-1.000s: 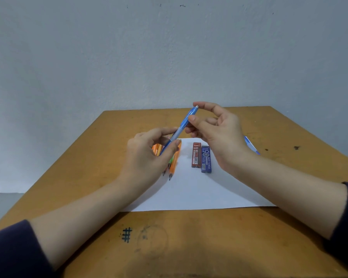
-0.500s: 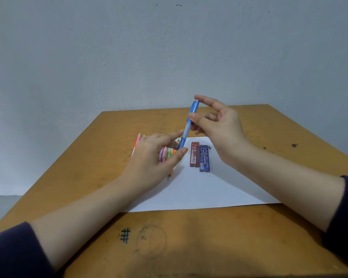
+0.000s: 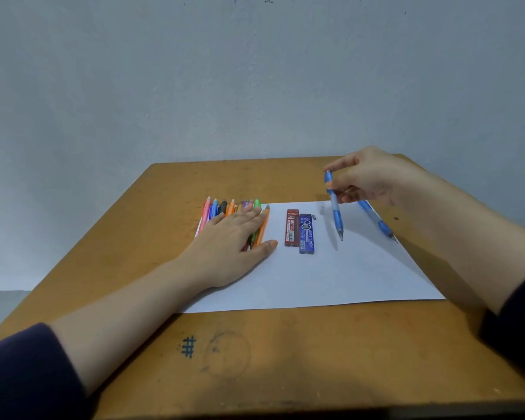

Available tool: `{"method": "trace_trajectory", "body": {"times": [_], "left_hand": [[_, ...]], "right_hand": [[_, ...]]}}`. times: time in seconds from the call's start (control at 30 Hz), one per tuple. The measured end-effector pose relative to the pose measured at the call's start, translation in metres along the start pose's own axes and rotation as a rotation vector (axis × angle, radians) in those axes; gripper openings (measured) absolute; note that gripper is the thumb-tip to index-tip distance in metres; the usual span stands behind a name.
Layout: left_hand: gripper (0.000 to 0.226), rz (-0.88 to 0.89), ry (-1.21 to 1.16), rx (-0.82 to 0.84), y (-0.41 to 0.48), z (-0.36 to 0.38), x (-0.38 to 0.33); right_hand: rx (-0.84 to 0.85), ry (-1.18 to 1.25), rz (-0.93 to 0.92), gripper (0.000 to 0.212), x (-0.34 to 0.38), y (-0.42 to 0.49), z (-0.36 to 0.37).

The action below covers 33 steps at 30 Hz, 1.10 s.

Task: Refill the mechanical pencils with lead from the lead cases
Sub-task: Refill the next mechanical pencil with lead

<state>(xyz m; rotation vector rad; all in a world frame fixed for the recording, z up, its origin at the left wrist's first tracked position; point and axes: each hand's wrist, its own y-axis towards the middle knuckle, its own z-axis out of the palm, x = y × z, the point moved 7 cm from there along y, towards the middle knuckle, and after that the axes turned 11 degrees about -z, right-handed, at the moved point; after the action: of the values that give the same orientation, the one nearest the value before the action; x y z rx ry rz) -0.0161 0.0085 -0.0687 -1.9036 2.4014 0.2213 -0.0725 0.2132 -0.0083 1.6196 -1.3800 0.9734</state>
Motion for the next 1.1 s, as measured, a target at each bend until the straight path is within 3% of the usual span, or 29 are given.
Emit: {"method": "trace_trajectory", "body": {"times": [0.37, 0.87, 1.0, 1.1], "left_hand": [[0.066, -0.026, -0.010, 0.039, 0.000, 0.001, 0.000], [0.067, -0.025, -0.013, 0.042, 0.000, 0.001, 0.000], [0.067, -0.024, -0.019, 0.044, 0.000, 0.000, 0.000], [0.067, -0.023, -0.020, 0.040, -0.001, -0.001, -0.001]], "right_hand": [[0.158, -0.234, 0.172, 0.031, -0.026, 0.003, 0.009], [0.178, -0.377, 0.174, 0.036, -0.025, 0.002, 0.008], [0.140, -0.459, 0.113, 0.033, -0.017, 0.004, 0.003], [0.091, -0.506, -0.046, 0.030, -0.003, 0.004, 0.003]]}}
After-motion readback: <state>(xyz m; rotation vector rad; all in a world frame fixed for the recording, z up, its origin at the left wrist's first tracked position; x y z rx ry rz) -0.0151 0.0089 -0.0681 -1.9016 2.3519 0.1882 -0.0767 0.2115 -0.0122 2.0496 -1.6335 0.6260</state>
